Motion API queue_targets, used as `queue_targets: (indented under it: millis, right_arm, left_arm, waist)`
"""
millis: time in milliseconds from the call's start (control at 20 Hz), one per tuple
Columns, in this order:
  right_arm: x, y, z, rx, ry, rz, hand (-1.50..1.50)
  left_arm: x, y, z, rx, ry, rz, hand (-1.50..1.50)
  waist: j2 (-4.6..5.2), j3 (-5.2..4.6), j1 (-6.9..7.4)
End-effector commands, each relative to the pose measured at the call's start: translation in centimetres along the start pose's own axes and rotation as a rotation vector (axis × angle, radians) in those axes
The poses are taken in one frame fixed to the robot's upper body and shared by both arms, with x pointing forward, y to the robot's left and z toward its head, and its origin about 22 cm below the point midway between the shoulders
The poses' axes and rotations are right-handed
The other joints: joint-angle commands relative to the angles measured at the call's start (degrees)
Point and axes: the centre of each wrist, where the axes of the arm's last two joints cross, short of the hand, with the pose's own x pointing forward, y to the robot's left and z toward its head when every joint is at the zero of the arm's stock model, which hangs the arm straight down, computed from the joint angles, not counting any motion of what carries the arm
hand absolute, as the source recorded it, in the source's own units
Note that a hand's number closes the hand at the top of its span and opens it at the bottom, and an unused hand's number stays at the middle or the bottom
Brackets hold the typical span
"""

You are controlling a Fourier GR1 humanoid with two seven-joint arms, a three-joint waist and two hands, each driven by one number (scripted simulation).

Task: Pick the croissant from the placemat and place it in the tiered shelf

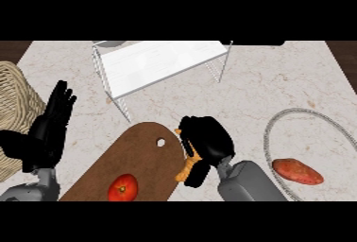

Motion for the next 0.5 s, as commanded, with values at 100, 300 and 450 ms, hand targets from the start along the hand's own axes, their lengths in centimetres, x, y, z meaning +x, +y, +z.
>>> queue_targets:
  millis: [100,300,450]
  right_arm:
    - [5.8,-5.2,3.6,-0.233,-0.042,-0.286,1.5]
    - [8.3,-9.3,5.6,-0.391,0.056,-0.346,1.5]
    - [11.6,-11.6,6.4,-0.46,0.086,-0.3,1.5]
  left_arm:
    - [0.0,0.0,-0.7,0.002,-0.003,-0.01,0.0]
    - [1.8,0.3,-0.1,-0.002,-0.015,0.006,0.0]
    - [0.4,0.0,-0.2,0.012,0.007,0.008,0.0]
  waist:
    - [0.14,0.21,-0.56]
    - [-0.01,0.22,-0.33]
    - [0.35,0.17,-0.5]
